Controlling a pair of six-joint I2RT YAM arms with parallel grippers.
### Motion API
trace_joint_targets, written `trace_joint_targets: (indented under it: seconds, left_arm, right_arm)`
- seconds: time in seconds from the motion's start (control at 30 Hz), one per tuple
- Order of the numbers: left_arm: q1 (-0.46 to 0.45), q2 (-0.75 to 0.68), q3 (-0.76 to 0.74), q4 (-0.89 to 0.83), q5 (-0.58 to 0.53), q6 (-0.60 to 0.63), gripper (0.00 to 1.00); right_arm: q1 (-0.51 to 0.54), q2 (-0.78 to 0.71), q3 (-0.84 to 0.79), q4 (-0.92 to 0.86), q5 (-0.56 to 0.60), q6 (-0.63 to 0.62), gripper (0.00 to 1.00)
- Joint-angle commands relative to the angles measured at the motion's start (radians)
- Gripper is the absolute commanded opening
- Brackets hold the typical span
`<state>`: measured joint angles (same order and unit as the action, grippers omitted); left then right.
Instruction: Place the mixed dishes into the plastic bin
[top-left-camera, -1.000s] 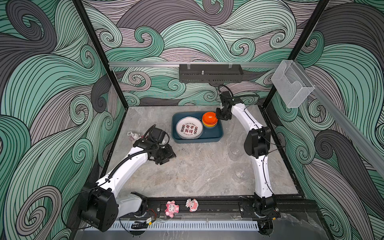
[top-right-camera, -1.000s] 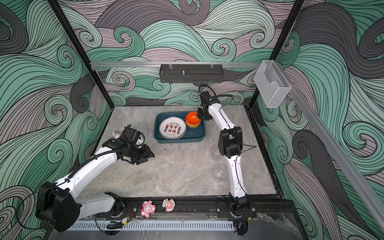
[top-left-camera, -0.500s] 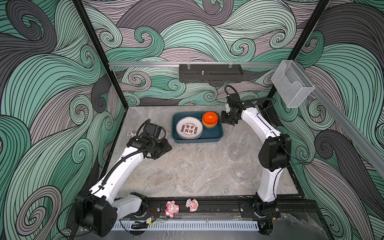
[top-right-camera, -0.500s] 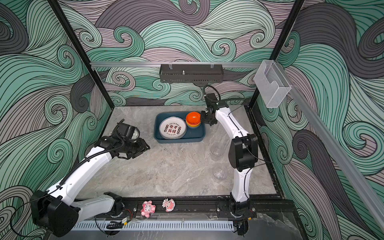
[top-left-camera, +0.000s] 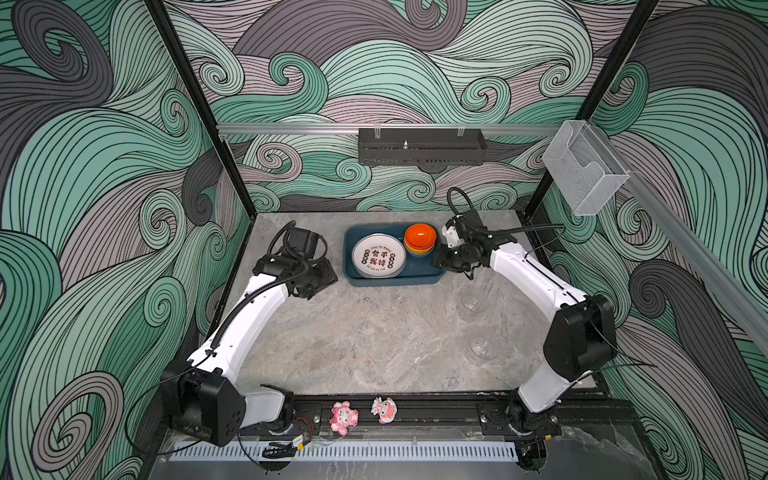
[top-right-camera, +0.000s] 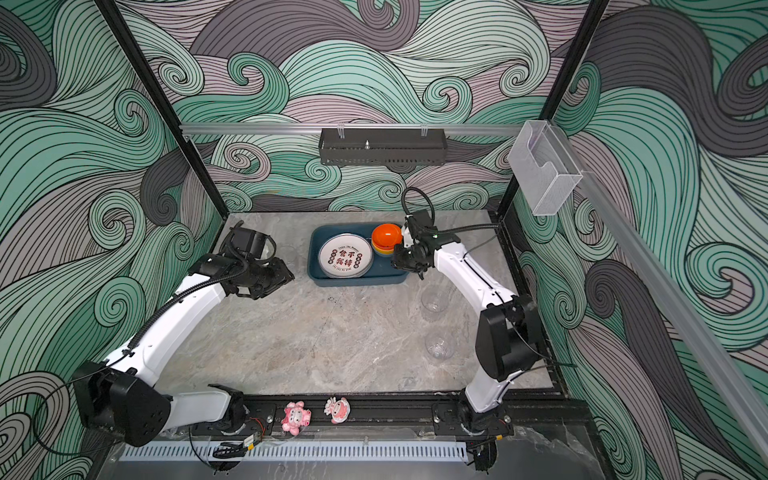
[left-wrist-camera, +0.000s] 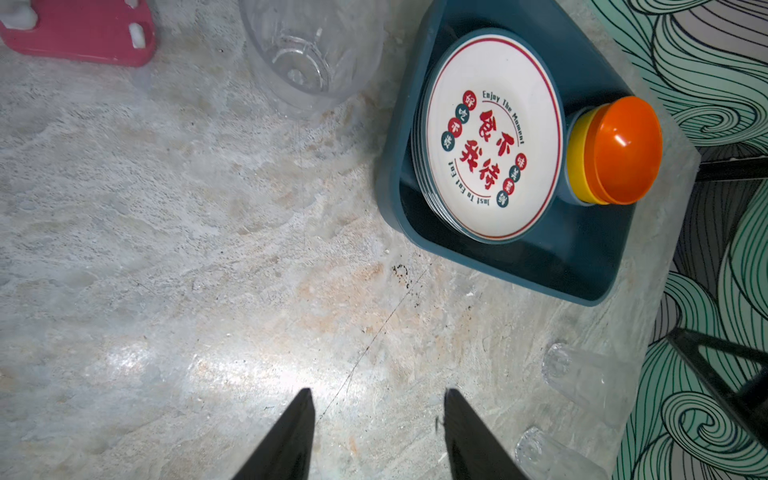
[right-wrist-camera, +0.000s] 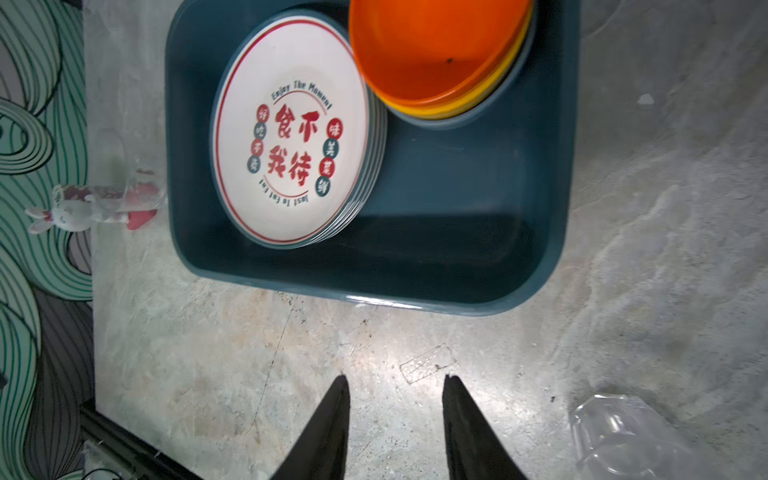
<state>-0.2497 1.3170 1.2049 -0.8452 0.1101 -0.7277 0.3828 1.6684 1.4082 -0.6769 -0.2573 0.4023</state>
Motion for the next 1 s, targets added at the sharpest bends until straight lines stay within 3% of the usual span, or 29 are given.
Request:
trace_joint_targets:
  seconds: [0.0,0.17,0.43,0.77,0.97]
  left_arm:
    - [0.022,0.043,0.062,-0.027,-0.046,0.022,0.53]
    - [0.054,0.099,0.114,-0.030,-0.077,0.022,0.59]
    - [0.129,0.234,0.163,-0.007,-0.103,0.010,0.59]
    - [0.211,0.473,0.316,-0.052,-0.094,-0.019,0.58]
    - [0.232,0.550,0.334,0.018,-0.066,-0.038,0.58]
  right_arm:
    - [0.036,-0.046,-0.038,0.071,-0.050,0.016,0.40]
    - [0.075,-0.082,-0.085,0.114,-0.087,0.013,0.43]
    - [0.145,-0.139,-0.155,0.232,-0.159,0.019,0.46]
    - [0.175,-0.174,-0.192,0.220,-0.139,-0.001,0.46]
    - [0.176,-0.192,-0.227,0.212,-0.122,-0.011,0.46]
